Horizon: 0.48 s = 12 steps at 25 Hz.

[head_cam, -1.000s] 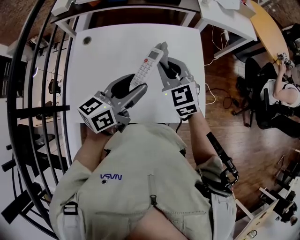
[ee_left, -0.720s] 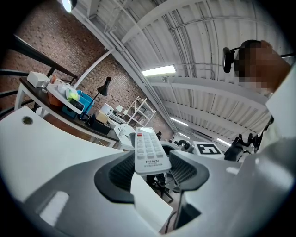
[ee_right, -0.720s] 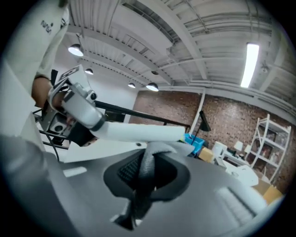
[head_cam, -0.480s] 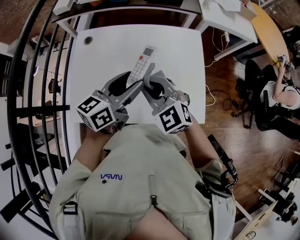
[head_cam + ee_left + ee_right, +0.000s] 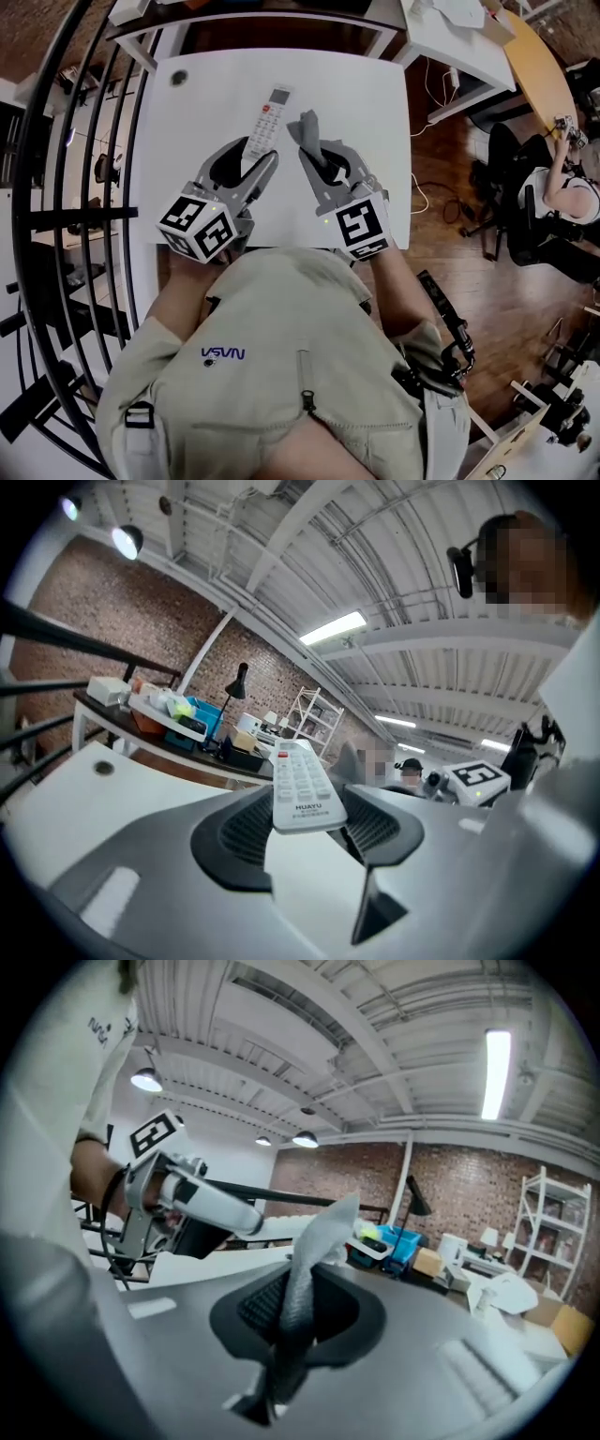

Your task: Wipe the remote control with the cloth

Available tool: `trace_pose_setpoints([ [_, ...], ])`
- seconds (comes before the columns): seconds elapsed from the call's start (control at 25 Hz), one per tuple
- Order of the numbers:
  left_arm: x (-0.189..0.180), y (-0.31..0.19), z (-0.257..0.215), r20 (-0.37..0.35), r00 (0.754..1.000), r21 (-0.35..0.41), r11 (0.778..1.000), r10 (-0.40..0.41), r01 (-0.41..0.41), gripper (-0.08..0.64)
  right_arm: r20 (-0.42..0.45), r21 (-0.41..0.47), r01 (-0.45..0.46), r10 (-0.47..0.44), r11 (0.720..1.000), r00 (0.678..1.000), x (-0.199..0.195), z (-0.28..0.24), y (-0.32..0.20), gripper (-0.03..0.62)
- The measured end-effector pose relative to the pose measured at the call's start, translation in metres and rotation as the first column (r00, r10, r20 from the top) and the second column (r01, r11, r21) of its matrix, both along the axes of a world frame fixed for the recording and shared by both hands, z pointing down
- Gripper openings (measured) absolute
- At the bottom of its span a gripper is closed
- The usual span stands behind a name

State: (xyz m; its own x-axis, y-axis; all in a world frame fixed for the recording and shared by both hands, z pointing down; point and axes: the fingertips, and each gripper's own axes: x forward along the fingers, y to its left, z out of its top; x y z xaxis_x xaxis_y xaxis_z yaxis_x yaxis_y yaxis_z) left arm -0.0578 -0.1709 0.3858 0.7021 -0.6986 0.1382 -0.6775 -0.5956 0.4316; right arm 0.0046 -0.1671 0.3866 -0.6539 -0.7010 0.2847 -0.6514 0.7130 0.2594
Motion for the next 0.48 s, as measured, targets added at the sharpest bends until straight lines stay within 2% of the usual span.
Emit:
trace_pose_setpoints([
  [0.08, -0.006, -0.003, 0.000, 0.121, 0.991, 0.084, 0.996, -0.052, 0.042, 0.244, 0.031, 0.002, -0.079, 0.079, 0.997, 0.996, 0.013, -0.007, -0.011, 0.023],
  [0.16, -0.009, -0.004, 0.000, 0.242, 0.965, 0.177, 0.982, -0.105, 0.063, 0.244, 0.062, -0.004, -0.145, 0.145, 0.989, 0.988, 0.023, -0.012, -0.018, 0.023],
  [0.24, -0.009, -0.006, -0.002, 0.327, 0.933, 0.250, 0.966, -0.149, 0.066, 0.244, 0.093, -0.015, -0.194, 0.195, 0.981, 0.976, 0.030, -0.016, -0.023, 0.023],
  [0.36, -0.006, -0.006, -0.006, 0.404, 0.894, 0.323, 0.944, -0.196, 0.061, 0.244, 0.130, -0.031, -0.245, 0.247, 0.969, 0.960, 0.037, -0.021, -0.025, 0.023],
  [0.48, -0.007, -0.007, -0.008, 0.426, 0.873, 0.362, 0.929, -0.236, 0.075, 0.244, 0.158, -0.041, -0.284, 0.287, 0.958, 0.945, 0.042, -0.024, -0.024, 0.023],
])
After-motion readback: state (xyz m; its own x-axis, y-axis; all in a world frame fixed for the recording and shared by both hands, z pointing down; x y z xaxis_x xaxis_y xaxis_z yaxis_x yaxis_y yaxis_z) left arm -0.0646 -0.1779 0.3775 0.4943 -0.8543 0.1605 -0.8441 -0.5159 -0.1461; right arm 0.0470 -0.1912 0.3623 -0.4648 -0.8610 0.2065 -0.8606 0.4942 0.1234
